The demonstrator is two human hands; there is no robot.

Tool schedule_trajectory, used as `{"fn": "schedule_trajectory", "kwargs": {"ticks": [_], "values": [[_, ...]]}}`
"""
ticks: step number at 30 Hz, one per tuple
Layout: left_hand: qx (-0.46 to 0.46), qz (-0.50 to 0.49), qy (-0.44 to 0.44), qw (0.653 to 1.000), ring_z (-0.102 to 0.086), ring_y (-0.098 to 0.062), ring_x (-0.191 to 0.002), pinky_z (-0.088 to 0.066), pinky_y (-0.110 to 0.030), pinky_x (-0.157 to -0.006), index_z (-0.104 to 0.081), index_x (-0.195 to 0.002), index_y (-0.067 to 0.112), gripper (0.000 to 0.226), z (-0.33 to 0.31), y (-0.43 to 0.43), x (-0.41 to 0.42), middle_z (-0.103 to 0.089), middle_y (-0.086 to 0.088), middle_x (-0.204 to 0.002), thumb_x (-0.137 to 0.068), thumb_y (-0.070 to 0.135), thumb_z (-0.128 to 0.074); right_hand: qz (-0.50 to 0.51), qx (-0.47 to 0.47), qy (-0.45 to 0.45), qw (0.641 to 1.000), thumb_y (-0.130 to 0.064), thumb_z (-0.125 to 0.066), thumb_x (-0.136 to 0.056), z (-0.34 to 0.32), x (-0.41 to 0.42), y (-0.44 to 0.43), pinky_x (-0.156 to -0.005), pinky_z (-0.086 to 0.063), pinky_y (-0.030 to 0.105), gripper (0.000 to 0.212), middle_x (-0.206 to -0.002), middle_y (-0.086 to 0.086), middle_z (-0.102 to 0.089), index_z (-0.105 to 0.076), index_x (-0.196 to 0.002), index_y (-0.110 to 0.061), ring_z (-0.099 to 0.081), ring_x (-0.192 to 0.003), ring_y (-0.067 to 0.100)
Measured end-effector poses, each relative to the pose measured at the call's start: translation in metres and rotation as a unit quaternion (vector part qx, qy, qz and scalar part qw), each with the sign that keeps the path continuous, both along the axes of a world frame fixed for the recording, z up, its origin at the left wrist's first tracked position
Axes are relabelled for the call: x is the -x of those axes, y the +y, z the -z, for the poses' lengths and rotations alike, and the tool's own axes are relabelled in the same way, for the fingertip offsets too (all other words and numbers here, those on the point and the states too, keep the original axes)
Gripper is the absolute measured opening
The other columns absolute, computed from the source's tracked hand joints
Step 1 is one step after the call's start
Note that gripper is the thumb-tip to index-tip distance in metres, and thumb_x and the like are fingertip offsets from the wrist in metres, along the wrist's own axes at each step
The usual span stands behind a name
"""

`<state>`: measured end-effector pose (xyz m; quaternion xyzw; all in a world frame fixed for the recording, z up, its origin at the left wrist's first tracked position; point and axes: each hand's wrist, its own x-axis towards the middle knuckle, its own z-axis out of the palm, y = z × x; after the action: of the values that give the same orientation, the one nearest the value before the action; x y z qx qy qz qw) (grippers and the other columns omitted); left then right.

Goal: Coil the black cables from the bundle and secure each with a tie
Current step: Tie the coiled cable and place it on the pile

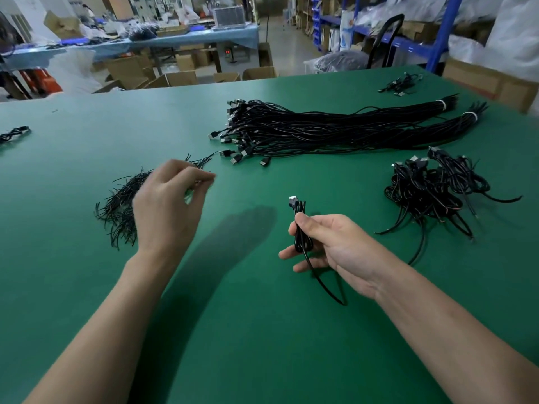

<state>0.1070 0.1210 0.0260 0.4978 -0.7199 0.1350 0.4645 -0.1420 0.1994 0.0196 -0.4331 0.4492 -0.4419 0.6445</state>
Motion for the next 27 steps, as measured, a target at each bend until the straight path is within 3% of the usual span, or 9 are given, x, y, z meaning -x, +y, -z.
{"fn": "schedule_trajectory", "kwargs": {"ticks": [4, 7, 11, 15, 19, 21, 24, 27], "values": [[-0.056, 0.174, 0.090, 0.979, -0.064, -0.011, -0.082, -0.050, -0.025, -0.068, -0.080, -0.090, 0.013, 0.003, 0.008, 0.017, 0.042, -0.069, 0.002, -0.090, -0.090, 0.011, -0.077, 0.000, 0.017, -0.020, 1.000, -0.032, -0.056, -0.100, 0.002, -0.004, 0.000, -0.064, -0.061, 0.032, 0.029, -0.079, 0.003, -0.068, -0.065, -0.089, -0.007, -0.076, -0.092, 0.028], [-0.090, 0.240, 0.116, 0.960, -0.068, -0.010, -0.081, -0.051, -0.022, -0.071, -0.079, -0.090, 0.013, 0.005, 0.012, 0.026, 0.061, -0.072, 0.007, -0.086, -0.088, 0.010, -0.077, -0.014, 0.018, -0.041, 0.999, -0.033, -0.056, -0.100, 0.005, -0.007, 0.001, -0.067, -0.061, 0.033, 0.029, -0.084, 0.004, -0.070, -0.065, -0.092, -0.006, -0.075, -0.096, 0.029], [-0.164, 0.284, 0.172, 0.929, -0.072, -0.011, -0.079, -0.053, -0.019, -0.073, -0.079, -0.090, 0.021, 0.009, 0.016, 0.032, 0.068, -0.074, 0.012, -0.085, -0.089, 0.013, -0.076, -0.011, 0.018, -0.075, 0.997, -0.031, -0.055, -0.100, 0.008, -0.012, -0.001, -0.069, -0.061, 0.033, 0.028, -0.097, 0.004, -0.076, -0.066, -0.097, -0.005, -0.074, -0.101, 0.030], [-0.229, 0.321, 0.237, 0.888, -0.074, -0.009, -0.083, -0.054, -0.018, -0.077, -0.077, -0.090, 0.027, 0.016, 0.018, 0.033, 0.069, -0.077, 0.011, -0.088, -0.090, 0.012, -0.075, 0.044, 0.038, -0.104, 0.993, -0.036, -0.058, -0.093, 0.008, -0.011, -0.005, -0.069, -0.061, 0.031, 0.029, -0.110, 0.010, -0.076, -0.069, -0.090, -0.010, -0.074, -0.103, 0.027], [-0.260, 0.340, 0.230, 0.874, -0.074, -0.009, -0.083, -0.056, -0.026, -0.077, -0.078, -0.088, 0.030, 0.014, 0.018, 0.032, 0.067, -0.078, 0.010, -0.089, -0.088, 0.016, -0.076, 0.080, 0.054, -0.090, 0.991, -0.038, -0.058, -0.092, 0.009, -0.007, -0.007, -0.067, -0.059, 0.029, 0.029, -0.102, 0.007, -0.077, -0.072, -0.089, -0.013, -0.075, -0.097, 0.022], [-0.302, 0.365, 0.244, 0.846, -0.073, -0.011, -0.082, -0.055, -0.030, -0.074, -0.079, -0.090, 0.028, 0.007, 0.018, 0.033, 0.067, -0.079, 0.003, -0.089, -0.086, 0.022, -0.076, 0.088, 0.063, -0.067, 0.992, -0.034, -0.055, -0.098, 0.010, -0.006, -0.006, -0.066, -0.058, 0.027, 0.029, -0.096, 0.008, -0.077, -0.071, -0.089, -0.012, -0.075, -0.091, 0.020], [-0.329, 0.388, 0.296, 0.809, -0.071, -0.009, -0.086, -0.052, -0.021, -0.074, -0.079, -0.095, 0.025, 0.012, 0.019, 0.032, 0.067, -0.079, -0.002, -0.096, -0.084, 0.027, -0.076, 0.104, 0.091, -0.046, 0.989, -0.027, -0.052, -0.103, 0.009, -0.007, -0.005, -0.064, -0.057, 0.026, 0.029, -0.091, 0.006, -0.076, -0.071, -0.088, -0.011, -0.073, -0.084, 0.018], [-0.361, 0.393, 0.305, 0.789, -0.066, -0.007, -0.099, -0.052, -0.023, -0.081, -0.074, -0.114, 0.022, 0.022, 0.021, 0.027, 0.062, -0.075, 0.002, -0.114, -0.093, 0.022, -0.067, 0.111, 0.116, -0.061, 0.985, -0.027, -0.052, -0.101, 0.006, -0.008, -0.004, -0.065, -0.057, 0.026, 0.029, -0.088, 0.003, -0.075, -0.071, -0.085, -0.012, -0.072, -0.081, 0.017]]}}
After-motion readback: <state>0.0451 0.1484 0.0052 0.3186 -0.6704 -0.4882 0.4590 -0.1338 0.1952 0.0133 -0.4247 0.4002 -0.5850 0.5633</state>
